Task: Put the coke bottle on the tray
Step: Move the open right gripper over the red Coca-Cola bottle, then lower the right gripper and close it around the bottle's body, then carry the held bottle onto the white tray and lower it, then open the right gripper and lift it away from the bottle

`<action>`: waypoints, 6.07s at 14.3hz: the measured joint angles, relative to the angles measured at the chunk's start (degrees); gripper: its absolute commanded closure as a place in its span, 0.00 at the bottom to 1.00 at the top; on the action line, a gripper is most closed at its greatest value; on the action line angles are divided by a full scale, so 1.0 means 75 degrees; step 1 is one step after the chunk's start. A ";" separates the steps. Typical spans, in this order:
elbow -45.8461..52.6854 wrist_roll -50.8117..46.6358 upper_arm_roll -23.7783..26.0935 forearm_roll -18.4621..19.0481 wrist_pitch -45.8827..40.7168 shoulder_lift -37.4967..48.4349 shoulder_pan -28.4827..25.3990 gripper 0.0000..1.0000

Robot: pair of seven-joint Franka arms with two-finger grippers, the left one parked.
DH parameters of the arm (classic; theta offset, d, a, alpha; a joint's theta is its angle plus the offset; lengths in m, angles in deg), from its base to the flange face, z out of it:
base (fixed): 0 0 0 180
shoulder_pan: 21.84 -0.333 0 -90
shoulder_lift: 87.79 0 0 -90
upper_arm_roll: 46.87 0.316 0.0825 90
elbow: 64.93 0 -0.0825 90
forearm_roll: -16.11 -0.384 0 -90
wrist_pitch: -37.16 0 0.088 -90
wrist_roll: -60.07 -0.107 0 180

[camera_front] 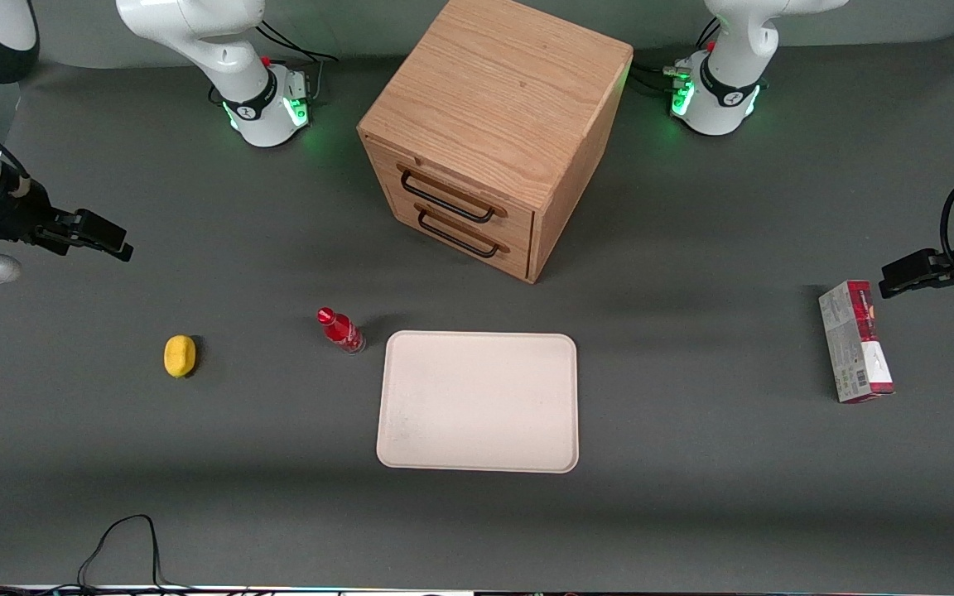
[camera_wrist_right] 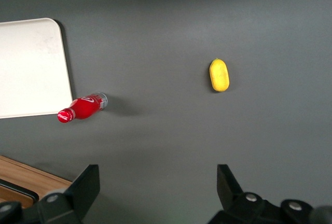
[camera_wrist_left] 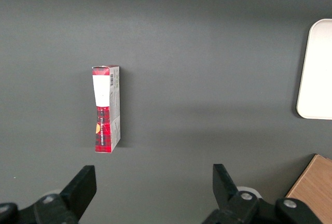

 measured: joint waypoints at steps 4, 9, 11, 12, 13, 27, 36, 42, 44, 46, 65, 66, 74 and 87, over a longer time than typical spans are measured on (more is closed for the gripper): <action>0.0001 0.0000 0.0072 0.0023 0.0002 -0.0001 0.0003 0.00; 0.0044 -0.0907 0.0964 0.0014 0.0683 -0.0358 0.0037 0.00; 0.0508 -0.1148 0.1496 0.0014 0.0889 -0.0912 0.0006 0.00; 0.0824 -0.1240 0.1681 0.0013 0.0902 -0.1280 -0.0013 0.00; 0.1127 -0.1341 0.1863 0.0013 0.0912 -0.1711 -0.0023 0.00; -0.0507 -0.2214 0.2564 0.1157 0.3687 -0.3435 -0.0502 0.00; -0.2107 -0.2281 0.2539 0.1174 0.4522 -0.2776 -0.0430 1.00; -0.2071 -0.2329 0.2464 0.1171 0.4659 -0.2766 -0.0363 1.00; -0.1857 -0.2338 0.2411 0.1171 0.4626 -0.2757 -0.0320 1.00; -0.1179 -0.2393 0.2396 0.1153 0.3885 -0.2731 -0.0302 1.00; 0.6722 -0.2695 0.6247 0.4271 -0.0974 -0.6592 -0.0001 1.00; 0.6727 -0.2726 0.6437 0.4481 -0.0736 -0.6838 -0.0015 1.00; 0.6660 -0.2727 0.6454 0.5494 0.0896 -0.8383 -0.0164 1.00; 0.6284 -0.2990 0.5829 0.5423 0.1646 -0.8227 -0.0258 0.00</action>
